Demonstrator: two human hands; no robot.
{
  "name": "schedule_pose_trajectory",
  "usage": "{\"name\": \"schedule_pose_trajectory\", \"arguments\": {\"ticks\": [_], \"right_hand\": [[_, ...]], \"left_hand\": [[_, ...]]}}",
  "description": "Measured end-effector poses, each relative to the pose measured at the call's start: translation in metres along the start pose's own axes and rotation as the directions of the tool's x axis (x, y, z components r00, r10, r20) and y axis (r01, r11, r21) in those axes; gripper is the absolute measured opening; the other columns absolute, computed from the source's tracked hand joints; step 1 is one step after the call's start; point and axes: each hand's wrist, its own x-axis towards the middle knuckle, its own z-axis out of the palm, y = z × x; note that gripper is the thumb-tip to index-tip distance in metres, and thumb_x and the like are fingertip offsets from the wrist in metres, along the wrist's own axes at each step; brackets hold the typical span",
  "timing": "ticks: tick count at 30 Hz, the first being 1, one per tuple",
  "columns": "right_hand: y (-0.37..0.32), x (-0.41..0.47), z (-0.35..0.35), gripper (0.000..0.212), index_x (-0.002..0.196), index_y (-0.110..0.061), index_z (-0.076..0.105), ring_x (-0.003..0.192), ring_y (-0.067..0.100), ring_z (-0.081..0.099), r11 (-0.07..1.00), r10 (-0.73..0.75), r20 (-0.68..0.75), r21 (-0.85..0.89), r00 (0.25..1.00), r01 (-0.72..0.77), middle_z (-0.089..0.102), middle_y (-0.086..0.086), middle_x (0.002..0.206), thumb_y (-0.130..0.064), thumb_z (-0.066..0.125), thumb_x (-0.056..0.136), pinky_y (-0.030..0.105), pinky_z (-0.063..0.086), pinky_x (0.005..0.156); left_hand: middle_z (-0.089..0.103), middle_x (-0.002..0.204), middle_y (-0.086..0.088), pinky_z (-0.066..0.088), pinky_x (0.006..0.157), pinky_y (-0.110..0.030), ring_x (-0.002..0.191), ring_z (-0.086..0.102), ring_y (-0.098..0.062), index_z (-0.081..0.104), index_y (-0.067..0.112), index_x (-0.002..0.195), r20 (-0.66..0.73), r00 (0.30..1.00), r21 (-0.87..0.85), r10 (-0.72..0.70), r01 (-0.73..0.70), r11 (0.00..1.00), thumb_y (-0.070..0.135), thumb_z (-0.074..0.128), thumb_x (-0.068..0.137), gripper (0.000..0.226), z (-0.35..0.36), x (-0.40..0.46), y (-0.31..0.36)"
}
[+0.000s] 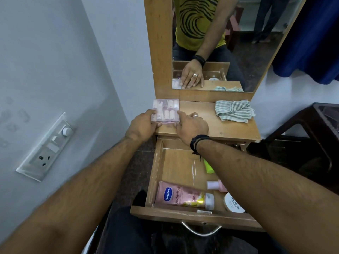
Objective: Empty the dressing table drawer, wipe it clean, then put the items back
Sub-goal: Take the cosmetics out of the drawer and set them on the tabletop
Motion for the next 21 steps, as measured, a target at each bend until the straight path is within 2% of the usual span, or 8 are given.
{"name": "schedule_pose_trajectory", "arguments": {"ticks": [8,15,21], "right_hand": [[-0.001,0.001,0.009,0.045,0.144,-0.039,0.040,0.099,0.028,0.061,0.998,0.031,-0.074,-0.045,0.997,-0.034,0.058,0.009,0.115,-0.049,0.041,0.100,0.042,0.045,0.088],[-0.003,0.000,0.007,0.043,0.143,-0.038,0.042,0.102,0.026,0.059,0.999,0.030,-0.099,-0.022,0.995,-0.032,0.061,0.007,0.114,-0.046,0.042,0.100,0.041,0.045,0.088],[-0.002,-0.004,0.001,0.053,0.149,-0.035,0.030,0.107,0.027,0.057,1.000,0.015,-0.064,0.006,0.998,-0.014,0.061,0.005,0.117,-0.047,0.045,0.099,0.041,0.044,0.089]], "left_hand": [[0.060,0.138,-0.015,0.044,0.102,-0.042,0.122,0.057,-0.035,0.043,0.017,0.149,-0.049,0.999,-0.015,-0.013,0.012,1.000,0.027,0.058,0.101,0.051,0.007,0.002,0.004],[0.058,0.139,-0.012,0.045,0.104,-0.044,0.123,0.056,-0.033,0.042,0.019,0.149,-0.046,0.999,-0.002,-0.022,0.022,1.000,0.027,0.055,0.102,0.050,0.009,0.004,0.003],[0.052,0.144,-0.013,0.044,0.105,-0.051,0.126,0.051,-0.033,0.037,0.020,0.151,-0.045,0.998,0.040,-0.032,0.034,0.999,0.030,0.052,0.103,0.051,0.014,0.002,0.005]]}}
